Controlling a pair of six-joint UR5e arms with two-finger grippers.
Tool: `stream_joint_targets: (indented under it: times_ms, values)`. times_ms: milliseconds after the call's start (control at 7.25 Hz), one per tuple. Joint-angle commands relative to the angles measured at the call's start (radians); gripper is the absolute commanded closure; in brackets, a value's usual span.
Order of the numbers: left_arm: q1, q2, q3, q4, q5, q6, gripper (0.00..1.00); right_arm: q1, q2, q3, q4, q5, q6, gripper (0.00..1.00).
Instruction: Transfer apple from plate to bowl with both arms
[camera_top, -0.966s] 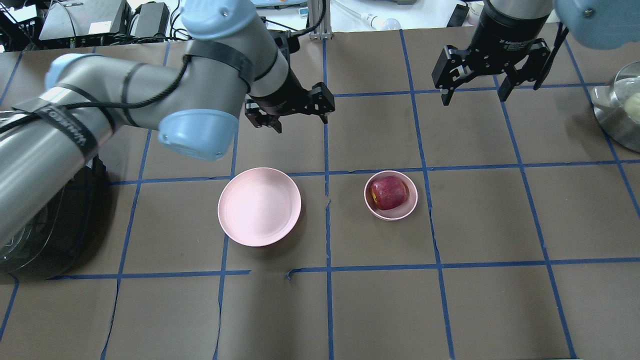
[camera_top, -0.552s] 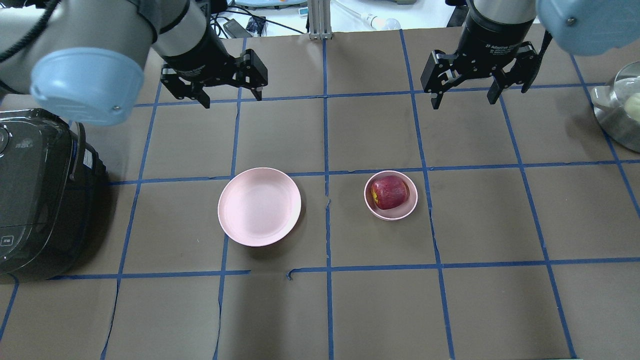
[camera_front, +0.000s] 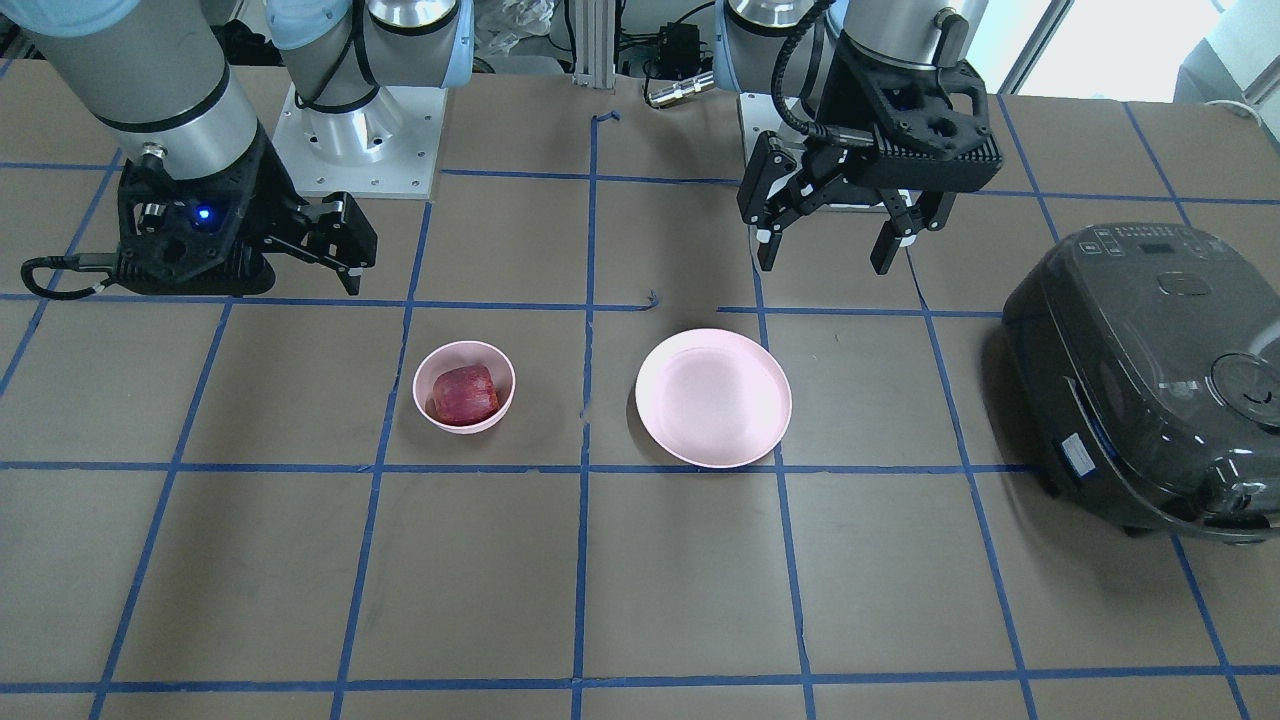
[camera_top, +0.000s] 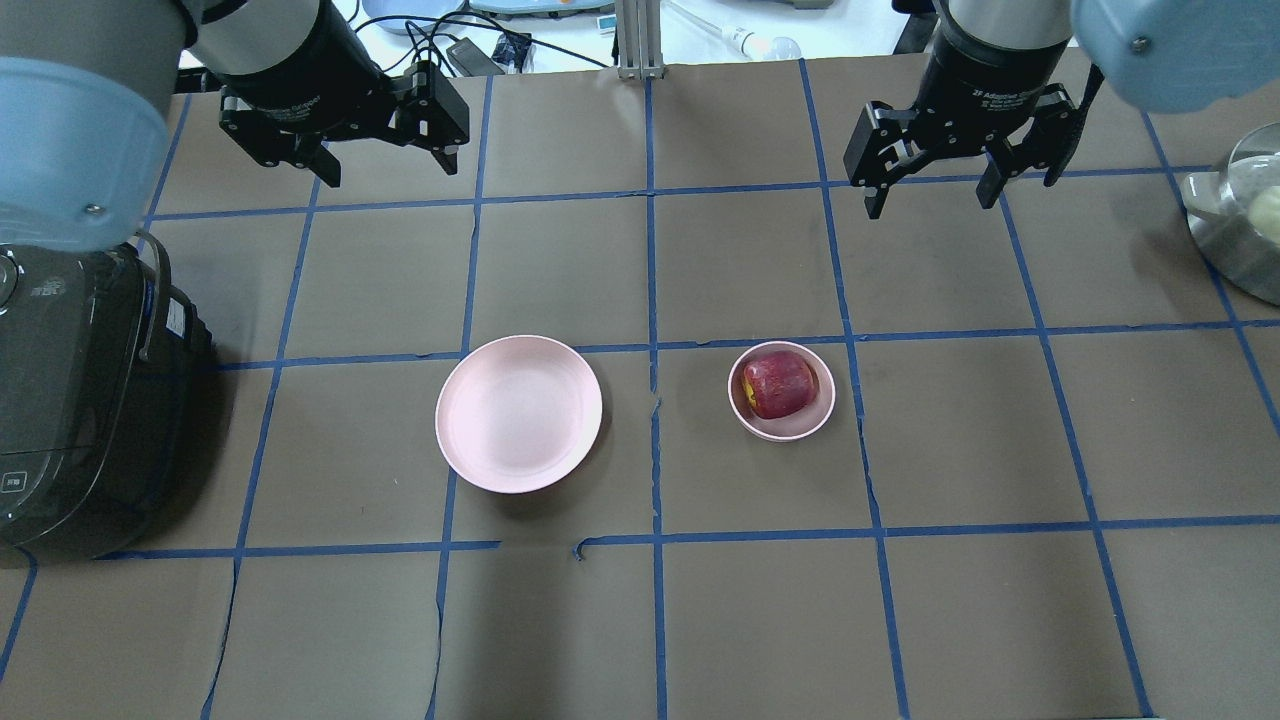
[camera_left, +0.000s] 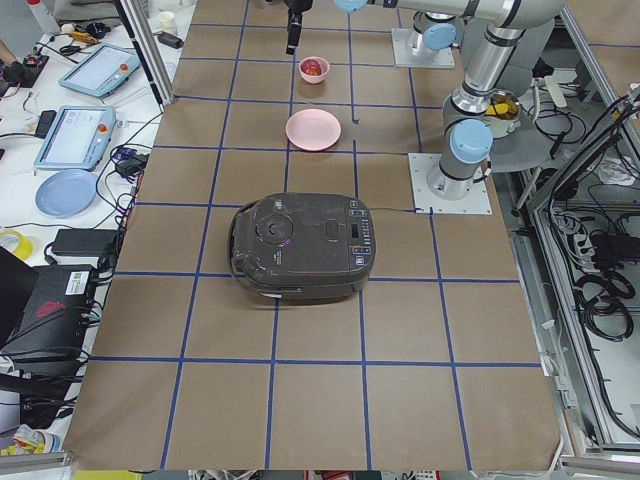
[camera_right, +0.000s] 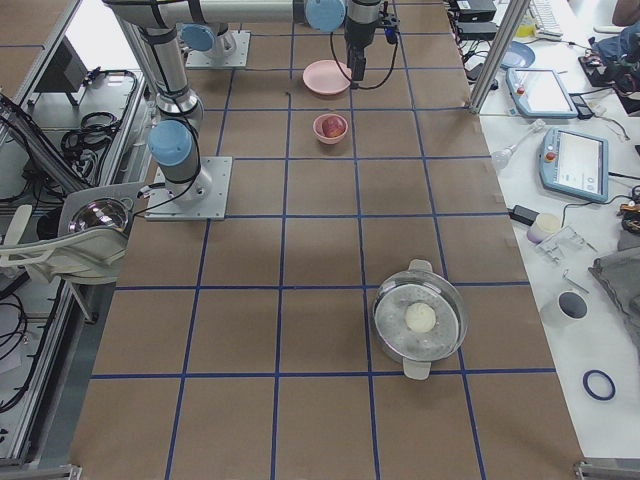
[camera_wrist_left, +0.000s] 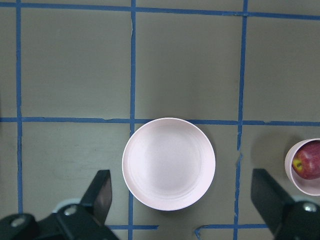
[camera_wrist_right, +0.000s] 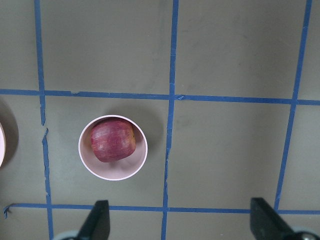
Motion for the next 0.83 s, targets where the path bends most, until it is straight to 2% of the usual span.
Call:
stream_joint_targets:
  times_ms: [0, 414, 690]
  values:
    - [0.003, 0.002, -0.016, -0.007, 0.001, 0.003, 0.0, -0.003, 0.002, 0.001, -0.015, -0.007, 0.005, 0.0]
    - [0.009, 0.003, 0.002, -0.015, 0.0, 0.014, 0.0, -0.005, 0.0, 0.001, -0.014, -0.008, 0.0, 0.0]
    - [0.025, 0.008, 0.007, -0.049, 0.053, 0.024, 0.0, -0.005, 0.002, 0.001, -0.015, -0.007, 0.0, 0.0]
